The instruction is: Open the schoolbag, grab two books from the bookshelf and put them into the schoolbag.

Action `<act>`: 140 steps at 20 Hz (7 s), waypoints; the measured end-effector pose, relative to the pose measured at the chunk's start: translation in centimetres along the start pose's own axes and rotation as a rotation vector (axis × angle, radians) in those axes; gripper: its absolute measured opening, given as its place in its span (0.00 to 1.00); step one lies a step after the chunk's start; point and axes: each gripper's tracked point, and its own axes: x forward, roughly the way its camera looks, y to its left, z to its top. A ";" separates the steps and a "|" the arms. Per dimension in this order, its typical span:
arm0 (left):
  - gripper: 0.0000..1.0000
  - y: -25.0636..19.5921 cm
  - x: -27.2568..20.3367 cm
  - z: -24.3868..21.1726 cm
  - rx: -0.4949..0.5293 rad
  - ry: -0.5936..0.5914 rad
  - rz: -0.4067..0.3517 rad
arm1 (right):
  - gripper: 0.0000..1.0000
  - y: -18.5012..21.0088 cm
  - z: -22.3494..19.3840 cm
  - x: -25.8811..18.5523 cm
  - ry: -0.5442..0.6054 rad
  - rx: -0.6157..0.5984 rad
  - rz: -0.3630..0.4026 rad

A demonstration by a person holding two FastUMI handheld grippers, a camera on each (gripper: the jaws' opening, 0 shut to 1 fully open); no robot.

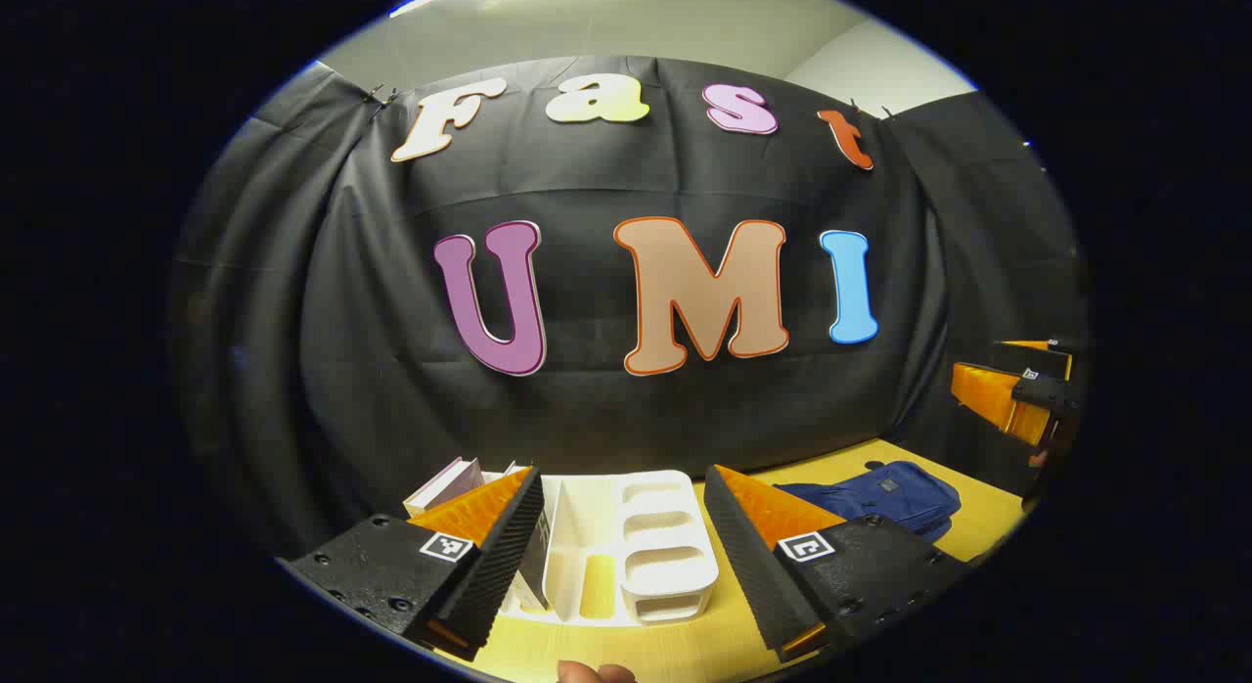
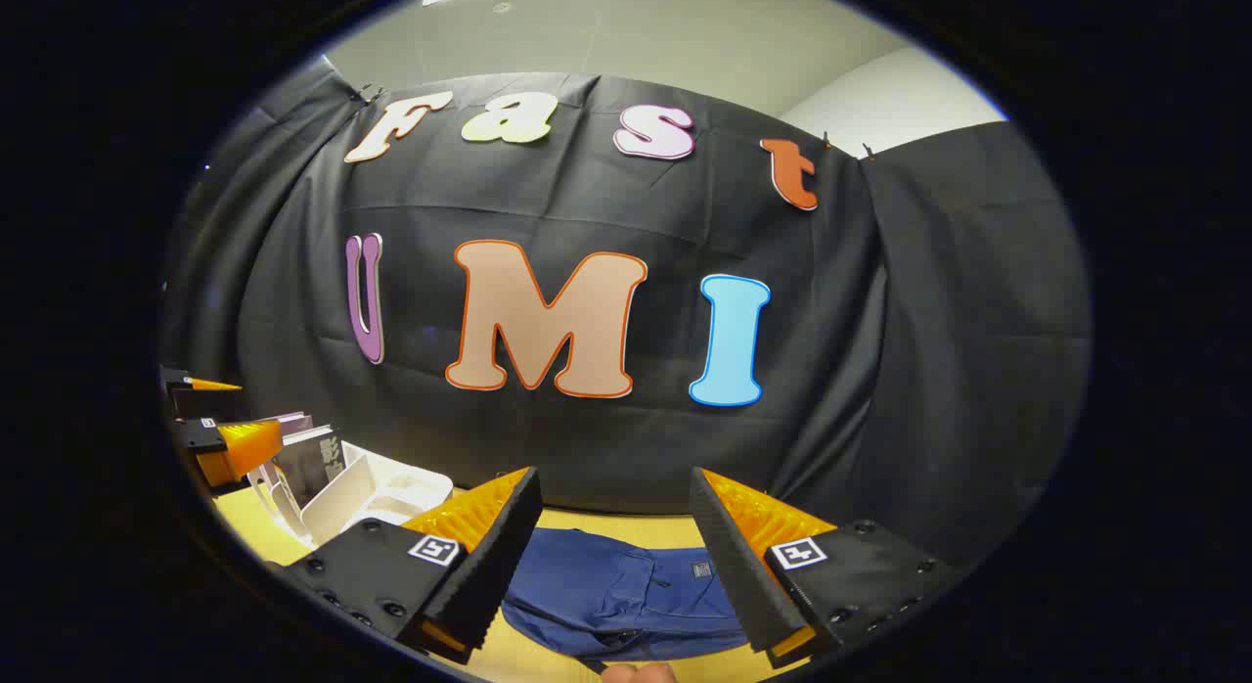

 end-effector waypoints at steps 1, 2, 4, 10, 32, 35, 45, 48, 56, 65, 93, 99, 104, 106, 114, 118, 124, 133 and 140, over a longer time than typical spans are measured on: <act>0.96 0.0 0.1 0.0 0.003 0.000 0.003 | 0.98 0.0 0.1 0.1 -0.004 -0.007 0.005; 0.96 0.1 0.2 0.2 0.005 -0.001 0.004 | 0.98 0.1 0.2 0.2 -0.008 -0.010 0.011; 0.96 -0.1 0.4 0.1 0.011 -0.003 0.005 | 0.98 0.4 0.6 0.7 -0.014 -0.007 0.018; 0.96 -0.6 0.6 0.3 0.020 -0.003 0.001 | 0.98 0.2 0.7 1.2 -0.020 0.008 0.018; 0.96 -0.1 1.3 -0.1 0.024 0.019 0.041 | 0.98 2.6 -3.7 2.5 0.072 -0.171 0.123; 0.96 0.3 1.3 -0.5 0.026 0.024 0.060 | 0.92 3.4 -7.2 2.7 0.100 -0.327 0.154; 0.96 3.6 0.0 -1.5 0.030 0.056 0.141 | 0.87 9.7 -21.6 3.8 0.160 -0.947 0.457; 0.97 4.4 -0.4 -1.5 0.028 0.061 0.162 | 0.87 10.4 -27.6 5.3 0.262 -1.043 0.551; 0.98 7.6 -2.0 -2.5 0.018 0.100 0.254 | 0.97 10.8 -31.3 9.1 0.290 -1.214 0.573; 0.98 7.7 -2.1 -3.1 0.000 0.121 0.271 | 0.75 10.7 -33.5 10.6 0.372 -1.261 0.600; 0.98 9.2 0.7 -3.2 0.032 0.137 0.256 | 0.06 7.2 -26.4 11.9 0.560 -0.398 0.490; 0.98 10.3 3.0 -2.5 0.046 0.125 0.242 | 0.06 3.2 -23.1 13.1 0.566 0.042 0.373; 0.98 10.6 4.8 -2.5 0.042 0.137 0.212 | 0.01 0.5 -22.0 13.5 0.567 0.343 0.285; 0.98 10.7 5.8 -2.8 0.034 0.153 0.195 | 0.03 -0.4 -21.6 13.4 0.576 0.500 0.237; 0.98 11.9 10.6 -7.3 0.031 0.370 0.114 | 0.03 -2.5 -21.6 13.5 0.567 0.642 0.135; 0.96 12.9 11.9 -10.8 0.036 0.543 0.092 | 0.04 -2.4 -21.7 13.5 0.567 0.631 0.133; 0.95 13.2 12.6 -15.1 -0.014 0.757 0.066 | 0.04 -2.7 -21.6 13.5 0.563 0.649 0.120; 0.76 13.7 12.6 -18.3 0.041 0.916 0.077 | 0.03 -2.7 -21.8 13.6 0.573 0.646 0.117; 0.39 12.7 11.7 -19.1 0.062 1.052 -0.022 | 0.04 -2.5 -21.9 13.5 0.577 0.648 0.117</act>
